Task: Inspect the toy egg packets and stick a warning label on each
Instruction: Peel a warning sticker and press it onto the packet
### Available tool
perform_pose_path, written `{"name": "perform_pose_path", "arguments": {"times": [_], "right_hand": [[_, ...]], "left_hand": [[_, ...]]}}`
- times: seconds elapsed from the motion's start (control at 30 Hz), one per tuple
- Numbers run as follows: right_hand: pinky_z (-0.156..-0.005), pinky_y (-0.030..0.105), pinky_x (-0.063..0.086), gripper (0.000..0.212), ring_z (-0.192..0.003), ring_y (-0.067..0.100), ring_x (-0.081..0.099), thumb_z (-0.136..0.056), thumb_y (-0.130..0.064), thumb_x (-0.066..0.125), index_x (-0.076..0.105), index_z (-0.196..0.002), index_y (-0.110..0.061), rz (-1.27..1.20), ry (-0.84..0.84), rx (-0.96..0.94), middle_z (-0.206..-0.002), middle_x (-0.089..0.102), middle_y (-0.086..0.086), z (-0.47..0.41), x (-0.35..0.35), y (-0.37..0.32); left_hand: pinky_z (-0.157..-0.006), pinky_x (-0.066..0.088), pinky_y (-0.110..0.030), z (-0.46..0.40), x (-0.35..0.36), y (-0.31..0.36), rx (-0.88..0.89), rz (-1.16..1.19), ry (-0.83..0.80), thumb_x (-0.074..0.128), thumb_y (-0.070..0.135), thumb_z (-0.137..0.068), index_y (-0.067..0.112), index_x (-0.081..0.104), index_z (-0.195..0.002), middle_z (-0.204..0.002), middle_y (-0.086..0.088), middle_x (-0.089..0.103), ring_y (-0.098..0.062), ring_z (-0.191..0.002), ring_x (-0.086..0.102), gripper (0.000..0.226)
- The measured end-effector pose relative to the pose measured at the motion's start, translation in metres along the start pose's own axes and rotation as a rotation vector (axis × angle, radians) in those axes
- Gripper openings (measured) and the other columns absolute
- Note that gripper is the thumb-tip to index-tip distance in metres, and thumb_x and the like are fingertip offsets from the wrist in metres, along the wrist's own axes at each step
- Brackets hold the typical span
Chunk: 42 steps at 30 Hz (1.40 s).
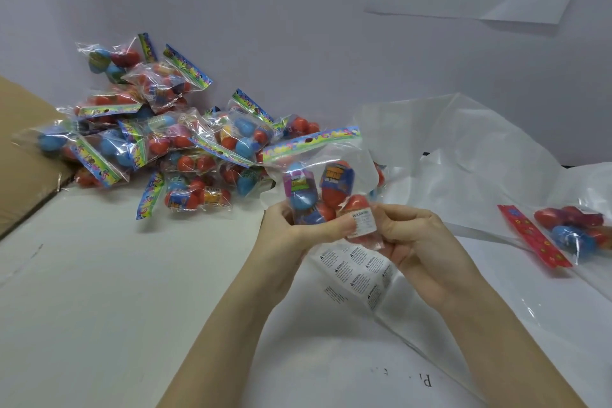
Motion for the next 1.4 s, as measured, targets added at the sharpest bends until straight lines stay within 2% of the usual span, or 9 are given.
{"name": "perform_pose_path", "arguments": {"times": [0.23, 0.37, 0.5, 0.63, 0.73, 0.83, 0.93, 1.07, 1.4], "right_hand": [[-0.066, 0.024, 0.055, 0.042, -0.078, 0.016, 0.069, -0.068, -0.042, 0.059, 0.071, -0.093, -0.011, 0.054, -0.004, -0.038, -0.089, 0.073, 0.007, -0.002, 0.002, 0.000], [-0.063, 0.021, 0.052, 0.025, -0.068, 0.013, 0.066, -0.057, -0.025, 0.075, 0.074, -0.079, -0.013, 0.099, 0.167, -0.215, -0.076, 0.072, 0.004, 0.000, 0.007, 0.002], [-0.069, 0.028, 0.047, 0.018, -0.071, 0.021, 0.058, -0.068, -0.011, 0.077, 0.067, -0.083, -0.012, 0.725, 0.714, -0.714, -0.077, 0.065, 0.004, 0.001, 0.000, 0.005], [-0.085, 0.015, 0.037, 0.024, -0.085, 0.017, 0.050, -0.074, -0.017, 0.065, 0.068, -0.092, -0.001, 1.128, 0.544, -1.028, -0.087, 0.063, 0.007, 0.006, 0.017, 0.017], [-0.091, 0.018, 0.041, 0.036, -0.095, 0.013, 0.053, -0.072, -0.025, 0.067, 0.067, -0.100, -0.002, 1.061, 0.246, -1.011, -0.099, 0.060, 0.000, 0.008, 0.026, 0.020], [-0.083, 0.013, 0.040, 0.035, -0.093, 0.007, 0.053, -0.073, -0.032, 0.067, 0.063, -0.104, -0.017, 0.869, 0.320, -0.900, -0.103, 0.057, -0.008, 0.011, 0.023, 0.011], [-0.077, 0.013, 0.041, 0.049, -0.091, 0.003, 0.053, -0.062, -0.041, 0.073, 0.056, -0.108, -0.032, 0.626, 0.442, -0.554, -0.107, 0.056, -0.012, 0.006, 0.016, 0.004], [-0.075, 0.030, 0.051, 0.033, -0.083, 0.018, 0.066, -0.063, -0.024, 0.070, 0.072, -0.095, -0.015, 0.224, 0.160, -0.161, -0.094, 0.072, 0.008, -0.003, 0.006, 0.004], [-0.069, 0.019, 0.055, 0.016, -0.071, 0.011, 0.069, -0.065, -0.025, 0.063, 0.077, -0.073, -0.021, 0.065, 0.289, -0.276, -0.075, 0.074, -0.001, -0.004, -0.001, 0.002]], "left_hand": [[-0.059, 0.050, -0.015, 0.000, 0.001, 0.000, 0.076, -0.054, 0.066, 0.090, 0.010, -0.040, 0.018, 0.065, -0.089, -0.074, 0.003, 0.073, -0.008, -0.068, 0.069, 0.055], [-0.072, 0.048, -0.014, 0.002, 0.006, -0.004, 0.095, -0.118, 0.144, 0.081, 0.058, -0.044, 0.026, 0.051, -0.115, -0.104, 0.007, 0.068, -0.003, -0.094, 0.064, 0.083], [-0.069, 0.041, -0.010, 0.002, 0.006, -0.003, 0.052, -0.190, 0.258, 0.067, 0.062, -0.047, 0.037, 0.048, -0.109, -0.112, 0.011, 0.053, 0.012, -0.089, 0.054, 0.070], [-0.069, 0.048, -0.017, 0.008, 0.019, -0.006, 0.015, -0.032, -0.043, 0.065, 0.053, -0.057, 0.019, 0.060, -0.108, -0.091, 0.008, 0.067, 0.000, -0.079, 0.062, 0.061], [-0.073, 0.053, -0.025, 0.006, 0.014, -0.002, 0.035, 0.086, 0.002, 0.075, 0.033, -0.071, 0.007, 0.062, -0.105, -0.086, -0.004, 0.068, -0.012, -0.080, 0.063, 0.045], [-0.055, 0.046, -0.018, 0.003, 0.004, 0.006, 0.004, 0.196, 0.058, 0.066, 0.028, -0.068, 0.012, 0.063, -0.097, -0.078, -0.008, 0.060, -0.011, -0.065, 0.057, 0.033], [-0.045, 0.040, -0.015, 0.004, 0.002, 0.009, 0.018, 0.132, 0.028, 0.065, 0.029, -0.067, 0.013, 0.067, -0.090, -0.066, 0.002, 0.060, -0.006, -0.050, 0.050, 0.028], [-0.044, 0.042, -0.015, 0.005, 0.001, 0.009, 0.041, -0.009, 0.034, 0.067, 0.033, -0.063, 0.018, 0.066, -0.070, -0.052, 0.007, 0.059, -0.005, -0.043, 0.052, 0.016], [-0.066, 0.052, -0.017, 0.003, -0.004, 0.006, 0.013, -0.001, -0.031, 0.073, 0.029, -0.069, 0.011, 0.070, -0.091, -0.080, 0.000, 0.072, -0.009, -0.076, 0.067, 0.029]]}}
Point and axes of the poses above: each hand's wrist, its own z-axis away from the middle knuckle, its own x-axis out of the palm, y = z × x, the point moved 1 cm from there along -z, towards the middle knuckle
